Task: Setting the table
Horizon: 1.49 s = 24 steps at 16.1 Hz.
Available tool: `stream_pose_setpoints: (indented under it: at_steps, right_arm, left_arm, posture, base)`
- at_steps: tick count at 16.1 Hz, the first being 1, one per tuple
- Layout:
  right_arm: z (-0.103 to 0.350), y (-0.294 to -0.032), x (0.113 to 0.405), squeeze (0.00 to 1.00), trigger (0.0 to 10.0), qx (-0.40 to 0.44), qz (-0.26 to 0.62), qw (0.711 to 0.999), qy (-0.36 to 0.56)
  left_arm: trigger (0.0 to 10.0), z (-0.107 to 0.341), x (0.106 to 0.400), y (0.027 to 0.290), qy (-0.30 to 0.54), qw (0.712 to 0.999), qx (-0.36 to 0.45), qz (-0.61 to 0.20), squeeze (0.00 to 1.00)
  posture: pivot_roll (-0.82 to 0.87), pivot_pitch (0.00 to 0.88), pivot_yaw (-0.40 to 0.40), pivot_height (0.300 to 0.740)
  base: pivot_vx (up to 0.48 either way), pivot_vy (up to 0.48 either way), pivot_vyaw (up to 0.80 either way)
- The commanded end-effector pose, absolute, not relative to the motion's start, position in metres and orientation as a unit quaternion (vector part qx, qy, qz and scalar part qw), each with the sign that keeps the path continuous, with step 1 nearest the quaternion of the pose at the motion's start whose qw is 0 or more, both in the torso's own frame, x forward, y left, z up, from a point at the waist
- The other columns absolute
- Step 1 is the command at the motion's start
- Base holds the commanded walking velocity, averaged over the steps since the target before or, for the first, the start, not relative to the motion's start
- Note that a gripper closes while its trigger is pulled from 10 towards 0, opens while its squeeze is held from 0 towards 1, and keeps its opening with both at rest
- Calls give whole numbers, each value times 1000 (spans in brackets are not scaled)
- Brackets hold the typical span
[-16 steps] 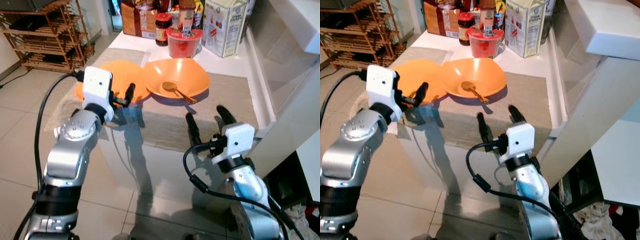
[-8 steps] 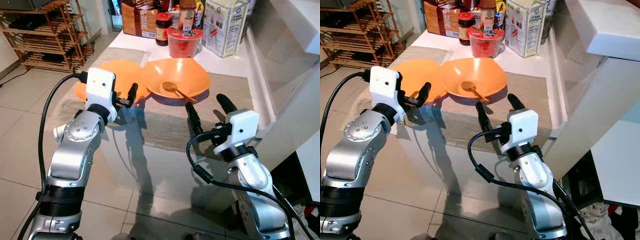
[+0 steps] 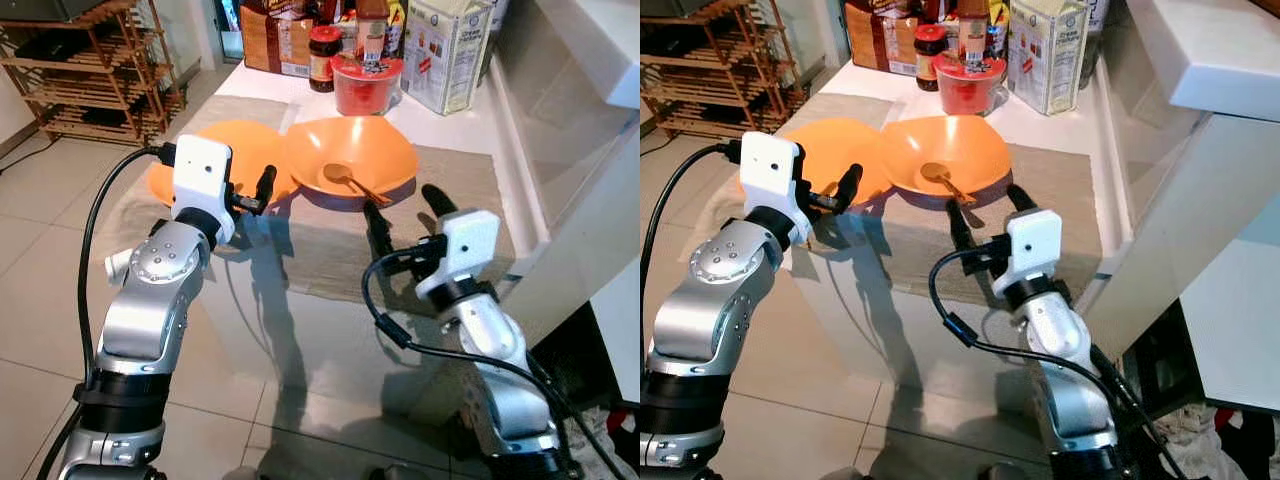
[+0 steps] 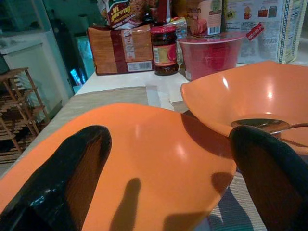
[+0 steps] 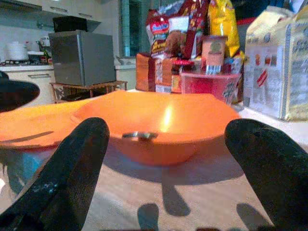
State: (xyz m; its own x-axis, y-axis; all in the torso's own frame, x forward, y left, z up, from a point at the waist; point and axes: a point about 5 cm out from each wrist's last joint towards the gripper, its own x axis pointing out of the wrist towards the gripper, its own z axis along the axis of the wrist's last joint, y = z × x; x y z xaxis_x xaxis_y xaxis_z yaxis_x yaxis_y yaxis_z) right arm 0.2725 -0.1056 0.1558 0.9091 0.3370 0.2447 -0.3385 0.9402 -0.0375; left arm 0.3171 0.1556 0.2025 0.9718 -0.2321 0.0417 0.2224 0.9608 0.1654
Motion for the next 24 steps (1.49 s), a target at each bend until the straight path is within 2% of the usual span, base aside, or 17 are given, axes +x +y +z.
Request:
stream_pose_setpoints:
  at_steps: [1, 14, 15, 17, 18, 19, 20, 24]
  right_arm:
    - [158, -106, 275, 0, 10000, 5, 169, 977, -131]
    - [159, -92, 287, 0, 10000, 16, 168, 974, -154]
    - [157, -91, 288, 0, 9608, 18, 167, 974, -151]
    - [156, -90, 290, 0, 5176, 20, 164, 975, -151]
    - [156, -92, 290, 0, 2392, 23, 159, 976, -150]
    - [155, -93, 291, 0, 941, 25, 155, 976, -149]
    - [155, -93, 292, 0, 0, 25, 154, 976, -149]
    - [154, -92, 292, 0, 0, 25, 153, 976, -152]
  left_arm:
    - [10000, 208, 318, 155, -42, 989, 83, -114, 0]
    - [10000, 209, 318, 154, -49, 990, 83, -107, 0]
    - [10000, 209, 318, 155, -50, 990, 83, -106, 0]
    - [10000, 209, 318, 155, -50, 990, 84, -105, 0]
    - [10000, 210, 318, 155, -51, 990, 85, -104, 0]
    - [10000, 210, 318, 156, -51, 990, 85, -103, 0]
    - [10000, 210, 318, 156, -52, 990, 85, -103, 0]
    - [10000, 210, 318, 156, -49, 990, 83, -102, 0]
  posture:
    - [13, 21, 5, 727]
    - [19, 23, -6, 727]
    - [22, 22, -7, 727]
    - [27, 22, -10, 727]
    - [28, 22, -10, 727]
    - [28, 24, -9, 727]
    - [28, 24, -9, 727]
    - [26, 25, -9, 727]
  base:
    - [0, 0, 0]
    - [0, 0, 0]
    - [0, 0, 0]
    - [0, 0, 0]
    - [0, 0, 0]
    - [0, 0, 0]
    - [0, 0, 0]
    - [0, 0, 0]
